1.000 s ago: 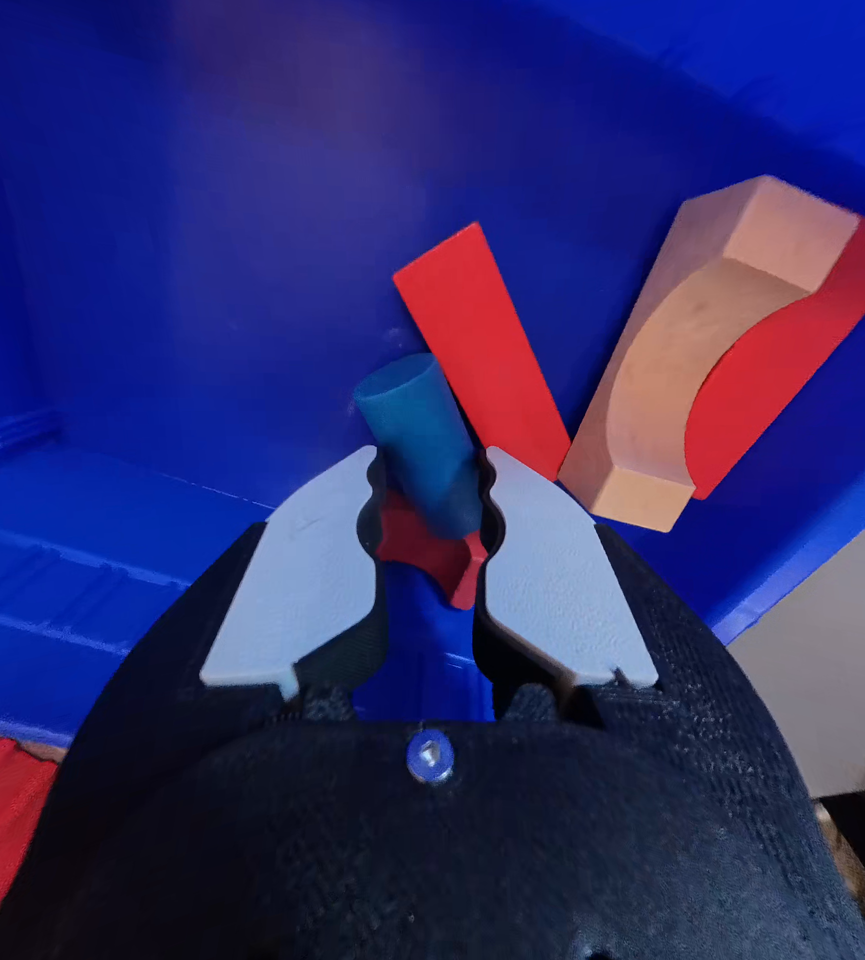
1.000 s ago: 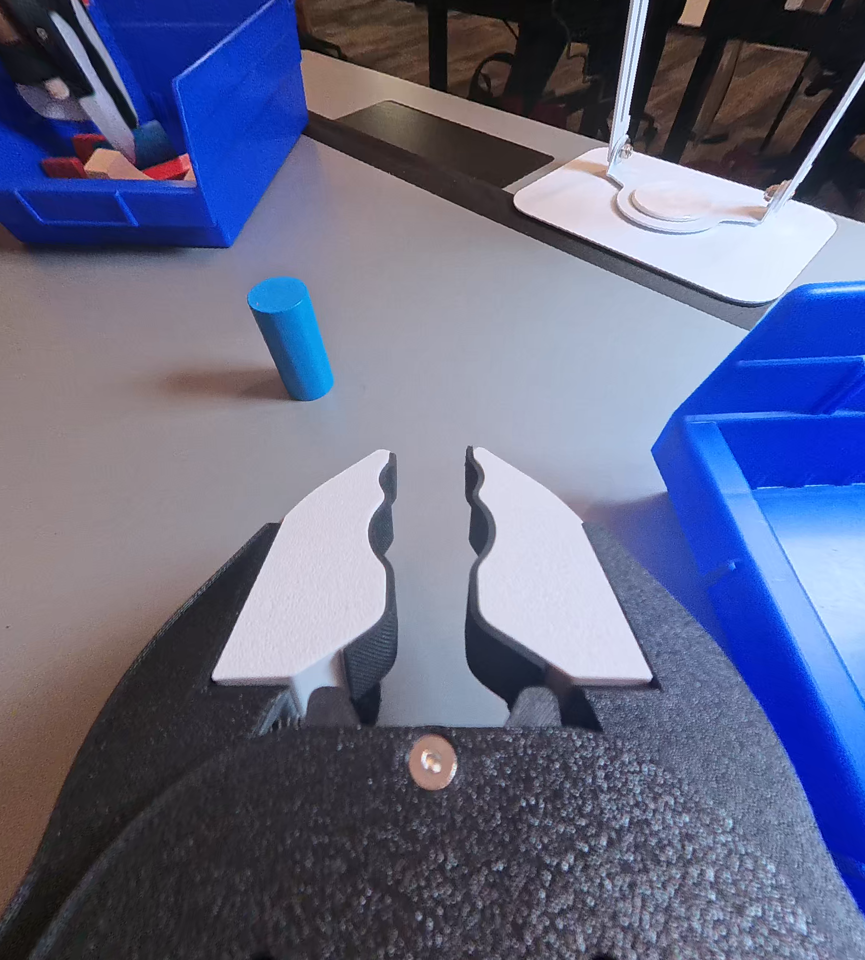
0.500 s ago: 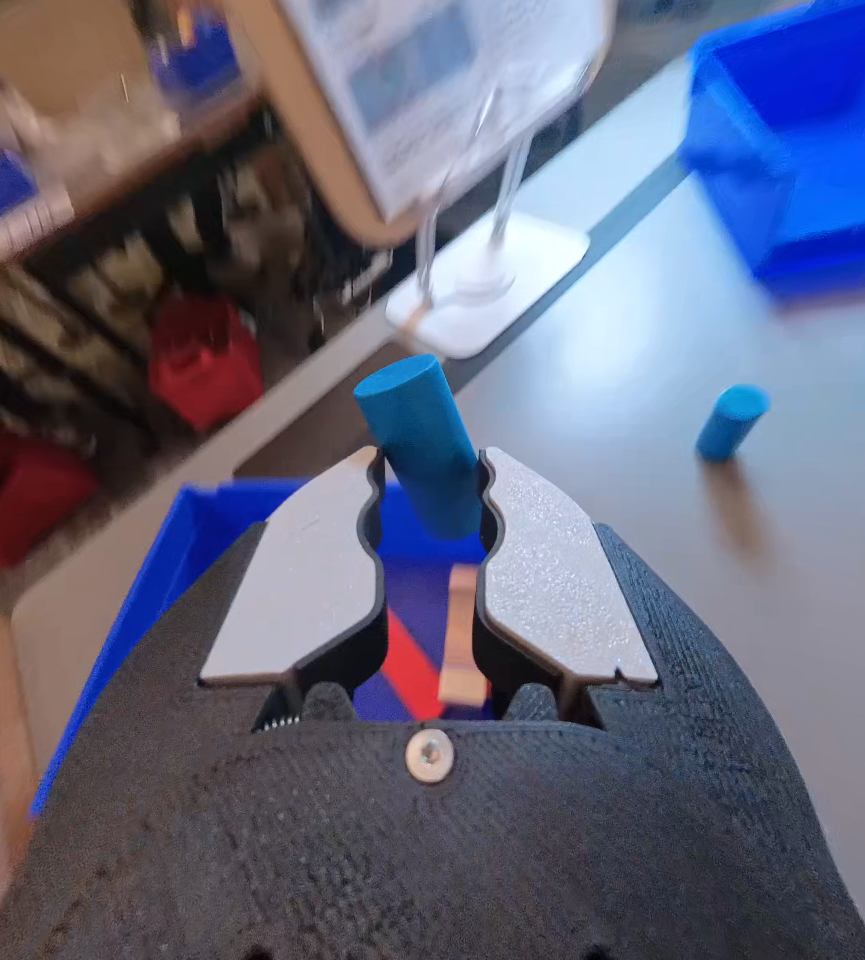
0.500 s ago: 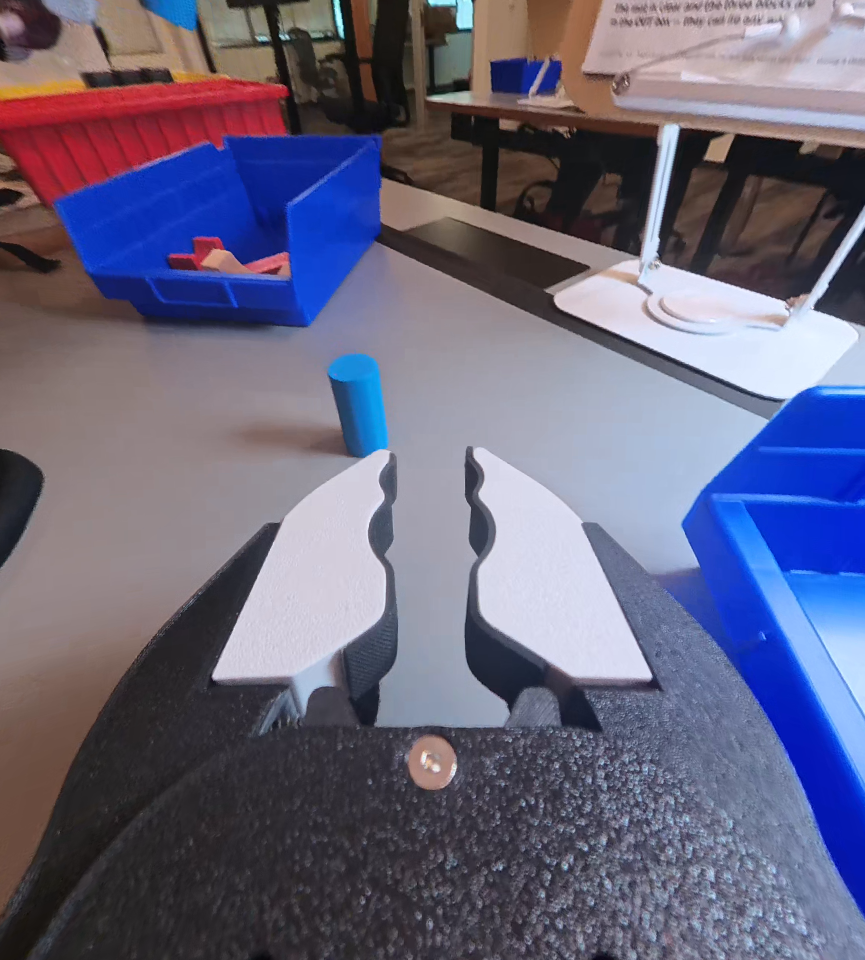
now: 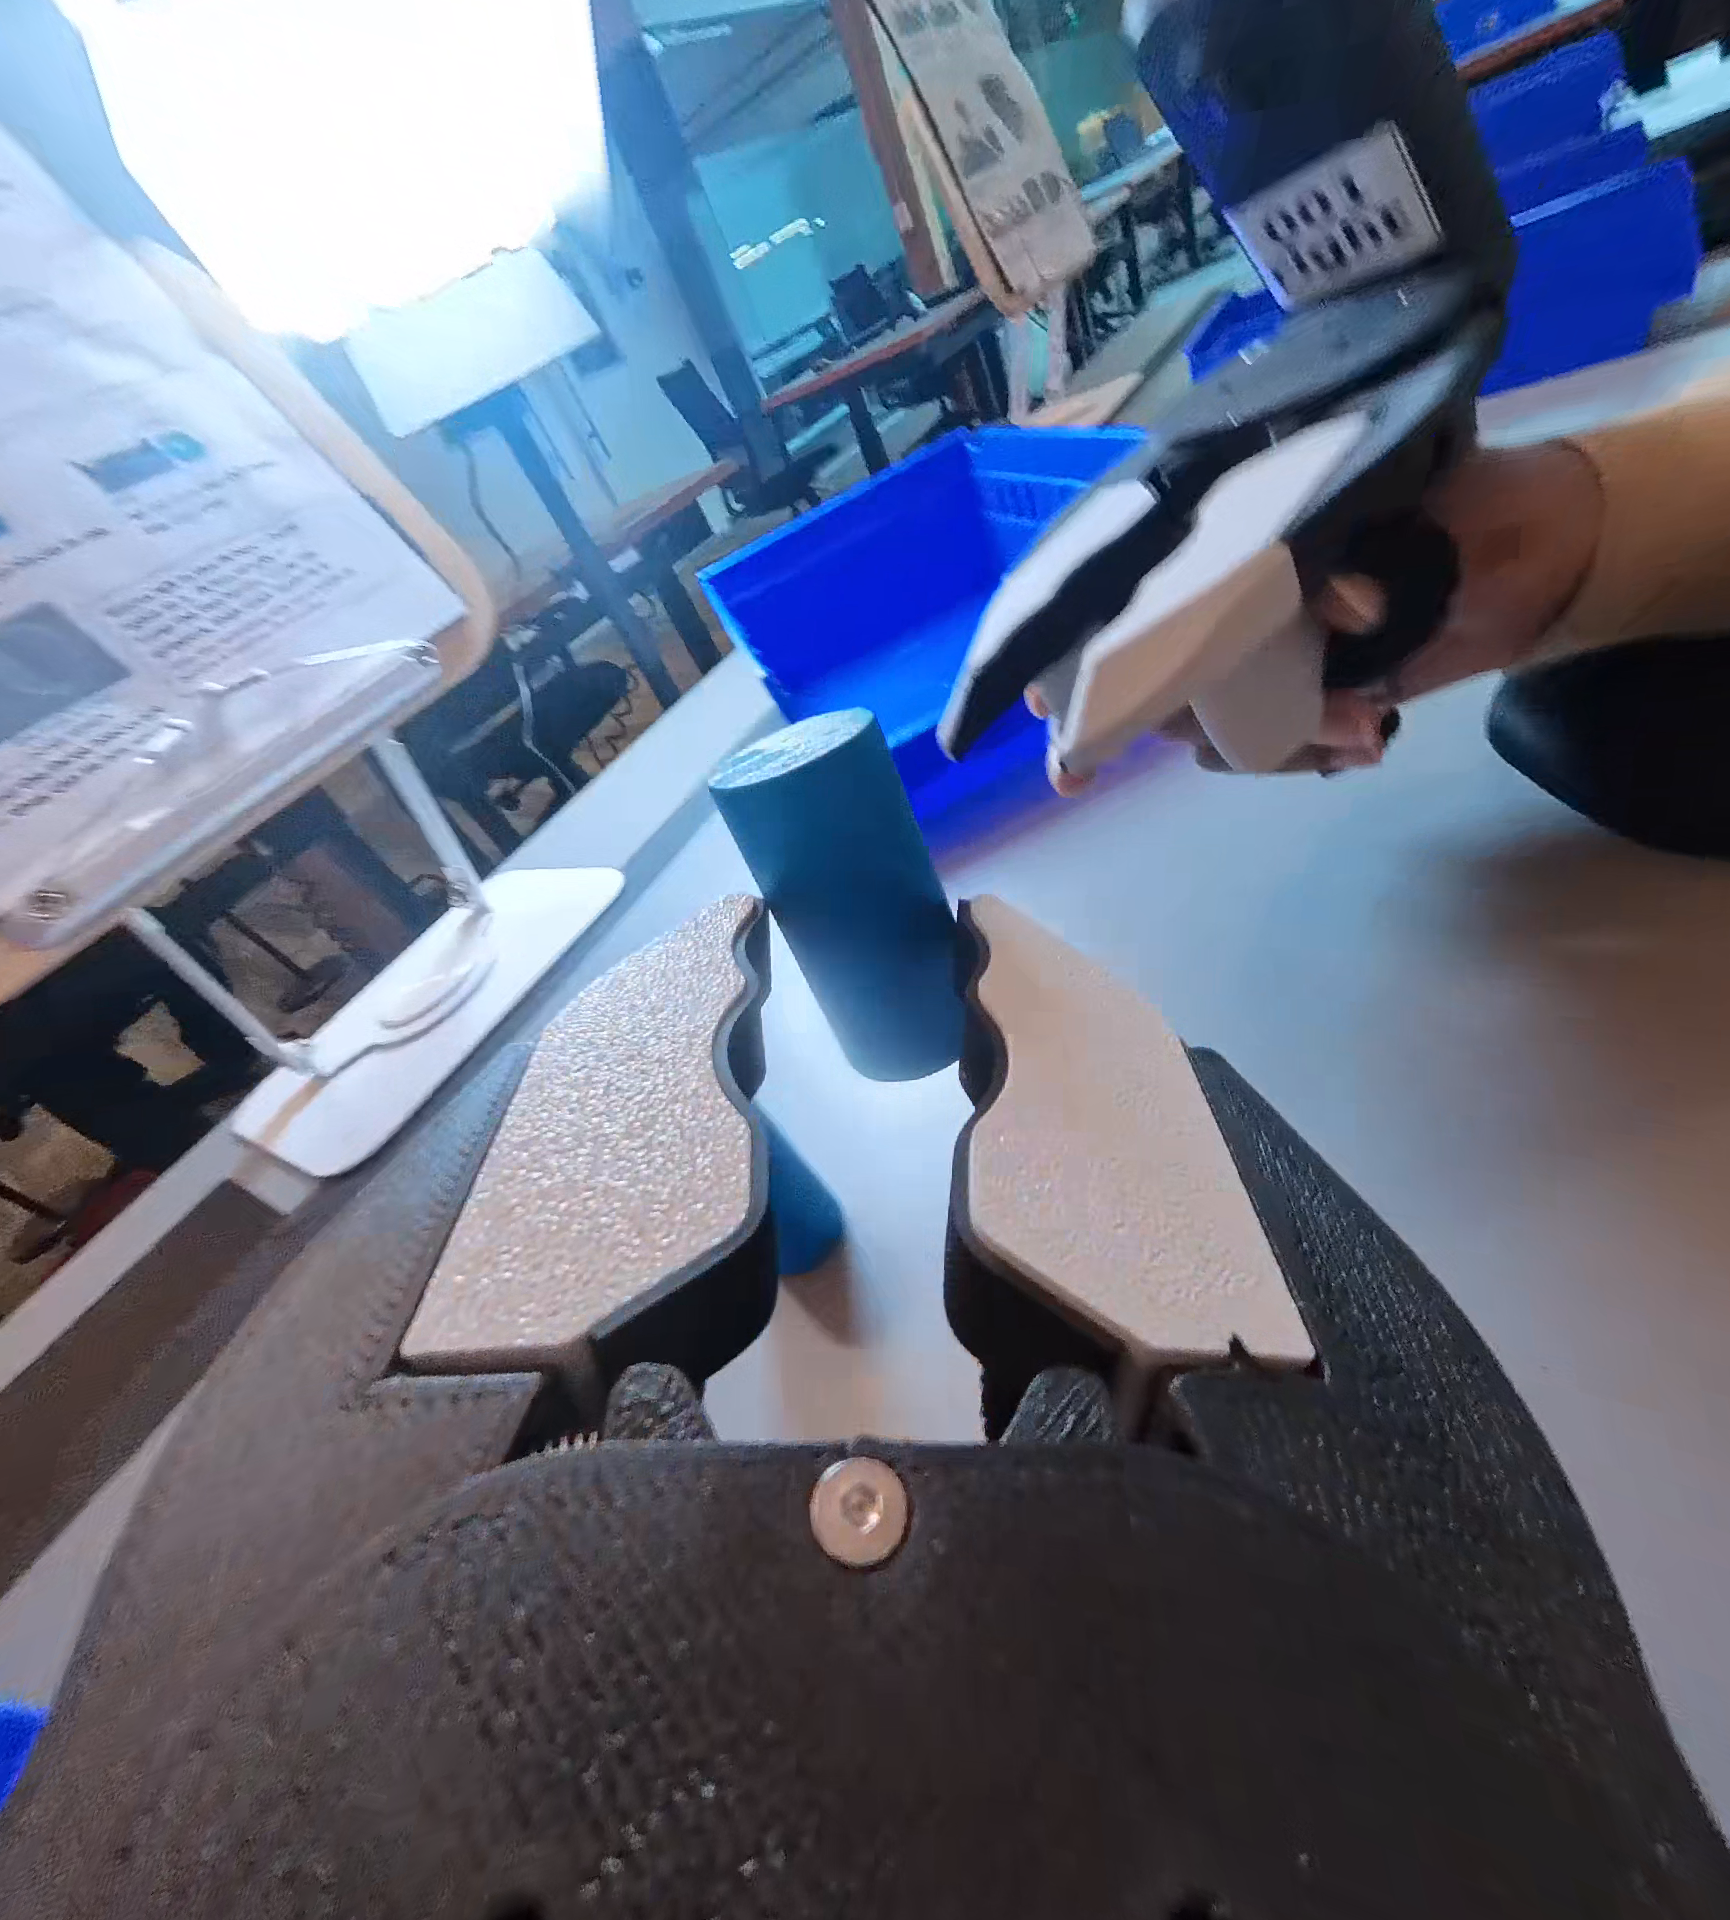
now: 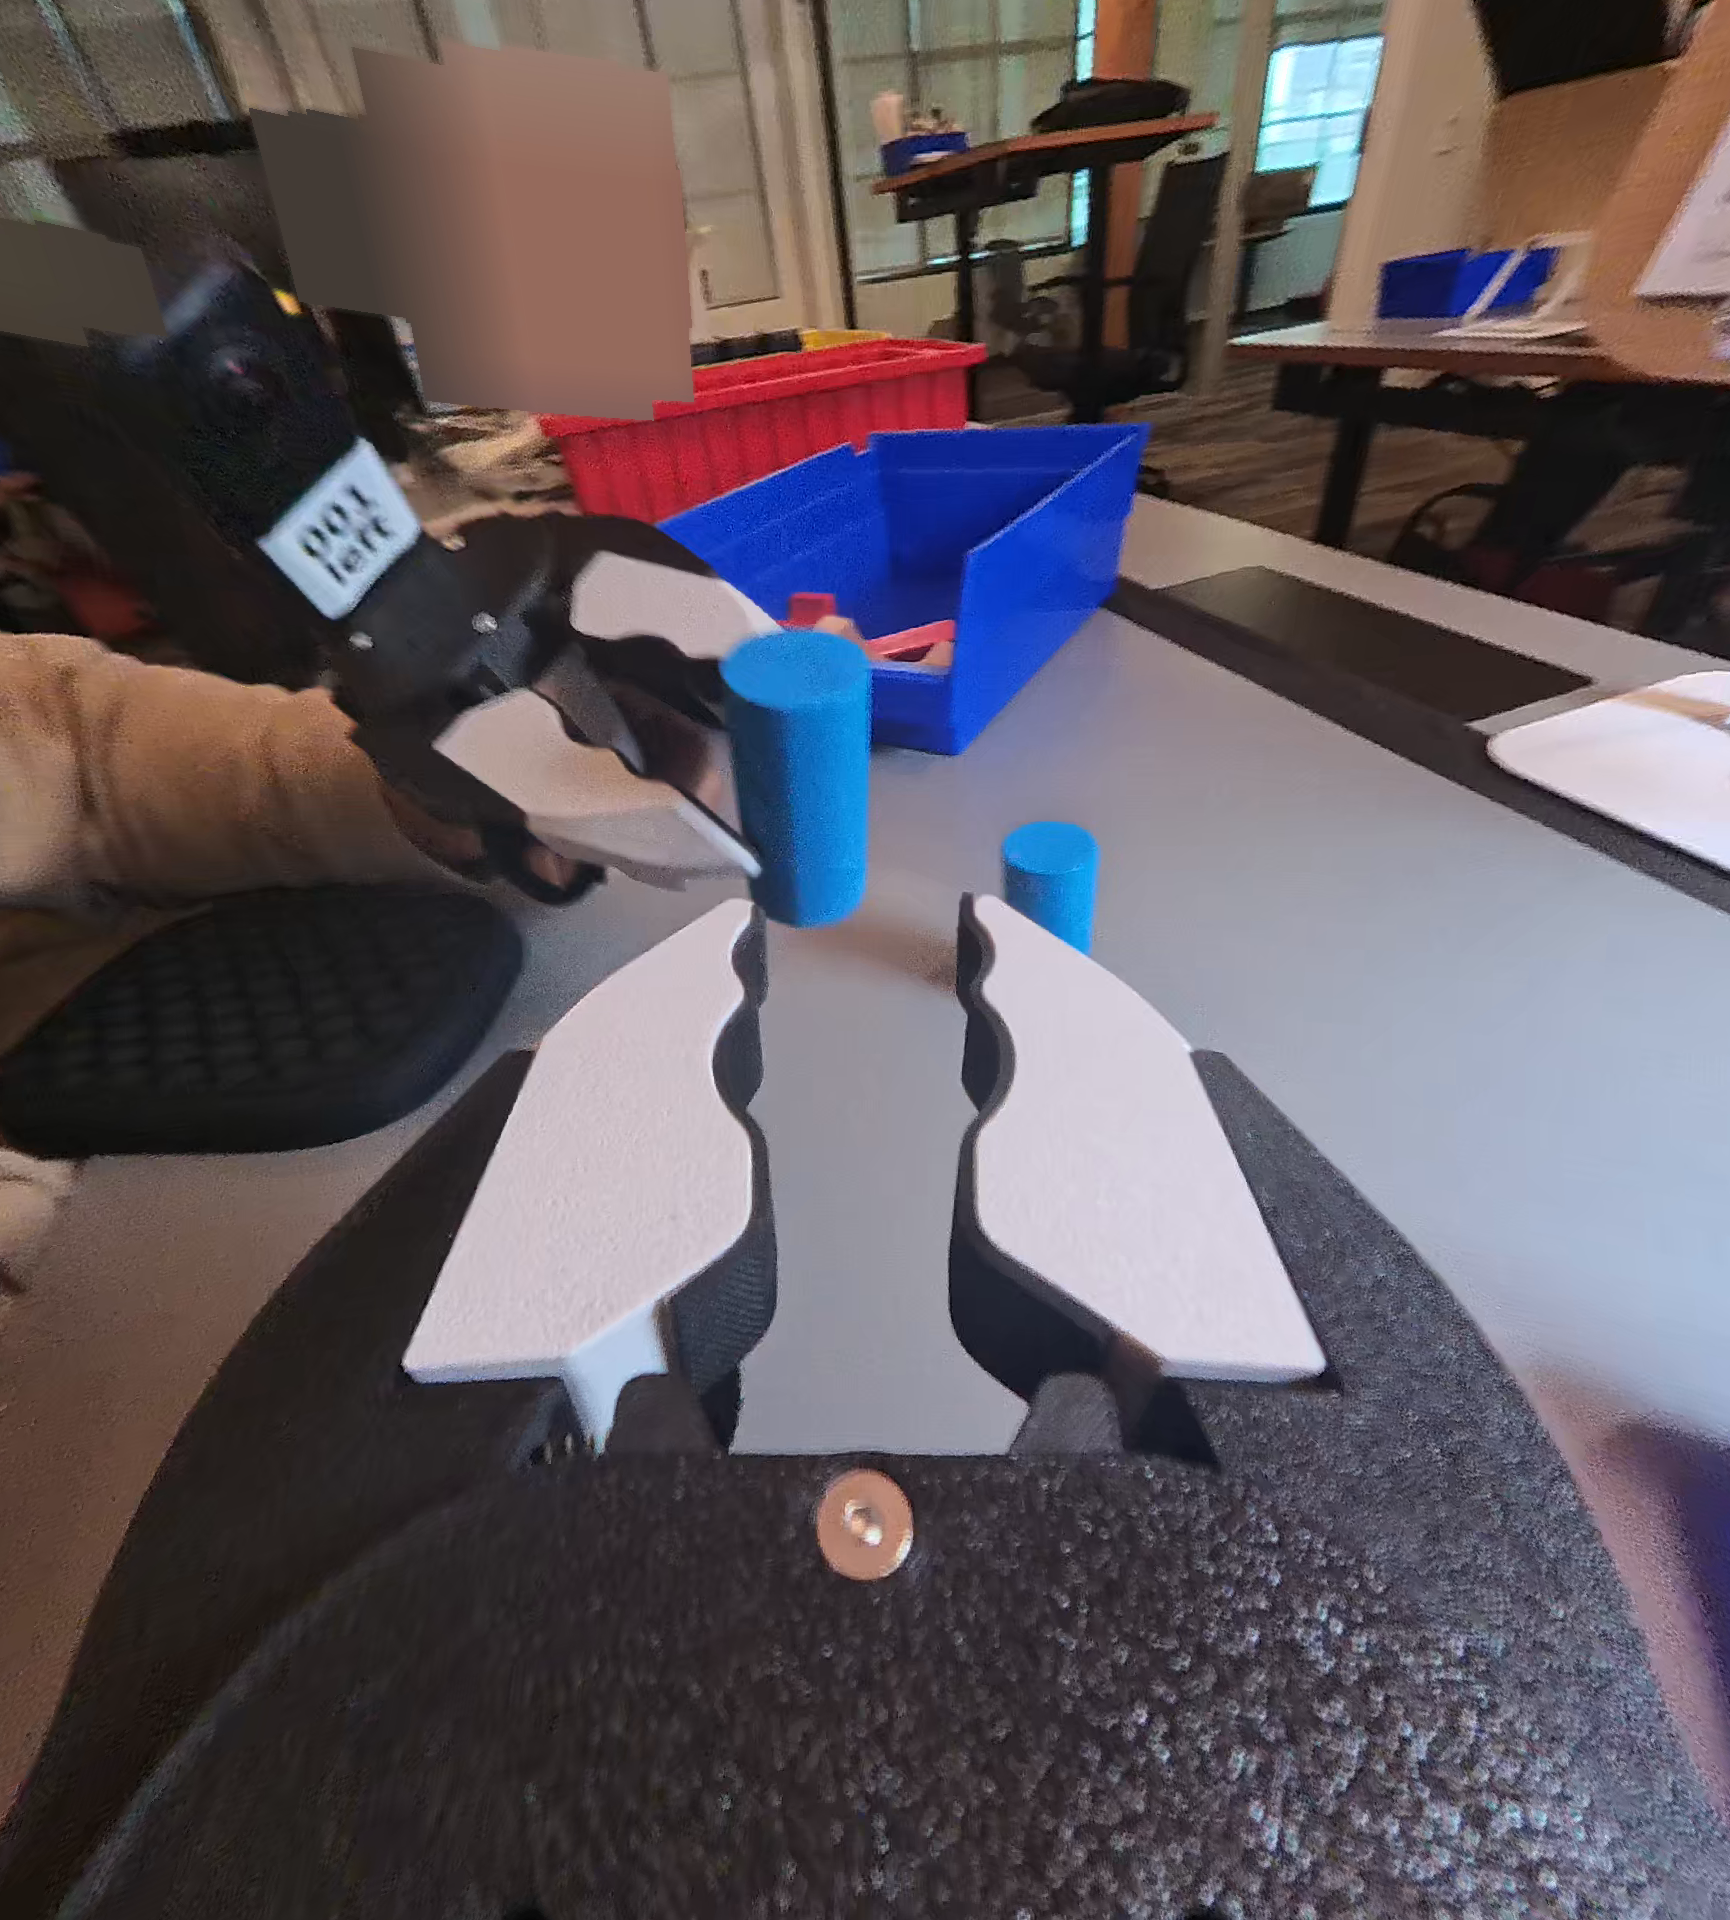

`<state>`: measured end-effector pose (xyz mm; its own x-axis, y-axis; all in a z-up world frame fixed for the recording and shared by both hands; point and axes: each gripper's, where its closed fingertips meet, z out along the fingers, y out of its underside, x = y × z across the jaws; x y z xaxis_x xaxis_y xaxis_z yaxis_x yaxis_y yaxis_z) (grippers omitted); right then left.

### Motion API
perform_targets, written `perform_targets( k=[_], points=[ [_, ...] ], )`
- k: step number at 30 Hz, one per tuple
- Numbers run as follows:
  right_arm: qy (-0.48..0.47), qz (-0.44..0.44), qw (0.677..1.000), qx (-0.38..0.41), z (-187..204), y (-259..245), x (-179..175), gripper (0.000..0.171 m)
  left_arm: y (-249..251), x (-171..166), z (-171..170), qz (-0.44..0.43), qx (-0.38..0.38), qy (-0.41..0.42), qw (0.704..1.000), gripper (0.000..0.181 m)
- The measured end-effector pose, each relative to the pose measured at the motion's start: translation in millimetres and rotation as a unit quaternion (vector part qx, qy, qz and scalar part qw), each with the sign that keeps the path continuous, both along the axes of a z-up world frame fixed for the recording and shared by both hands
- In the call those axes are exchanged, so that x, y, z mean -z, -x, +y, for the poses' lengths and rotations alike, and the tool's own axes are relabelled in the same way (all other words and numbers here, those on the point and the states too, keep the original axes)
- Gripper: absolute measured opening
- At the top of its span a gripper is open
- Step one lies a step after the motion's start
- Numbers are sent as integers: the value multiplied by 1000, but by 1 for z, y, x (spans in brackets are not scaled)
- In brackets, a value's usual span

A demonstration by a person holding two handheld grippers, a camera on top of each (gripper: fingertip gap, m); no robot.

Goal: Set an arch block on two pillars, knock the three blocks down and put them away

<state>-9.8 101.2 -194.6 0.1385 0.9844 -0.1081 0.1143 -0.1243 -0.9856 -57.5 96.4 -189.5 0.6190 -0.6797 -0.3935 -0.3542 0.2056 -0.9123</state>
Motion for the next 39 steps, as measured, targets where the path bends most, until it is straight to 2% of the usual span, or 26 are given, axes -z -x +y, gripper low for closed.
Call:
perform_targets(
  k=[4,10,16,21,35,39],
  points=[
    [28,-6,998,-63,-23,8,2,38,-20,29,-9,36,14,1,999,34],
    [40,-13,996,-81,-38,21,6,51,-24,31,-16,59,6,-21,998,34],
    [56,-17,996,-70,-36,24,8,49,-31,31,-24,79,16,-42,996,33],
    [50,-45,994,-82,-43,28,18,39,-38,37,-31,109,25,-60,992,33],
    [41,-21,995,-93,-47,25,6,38,-37,29,-36,22,64,1,998,31],
    [46,-3,995,-88,-43,22,-1,38,-34,26,-33,-4,62,16,998,35]
  ],
)
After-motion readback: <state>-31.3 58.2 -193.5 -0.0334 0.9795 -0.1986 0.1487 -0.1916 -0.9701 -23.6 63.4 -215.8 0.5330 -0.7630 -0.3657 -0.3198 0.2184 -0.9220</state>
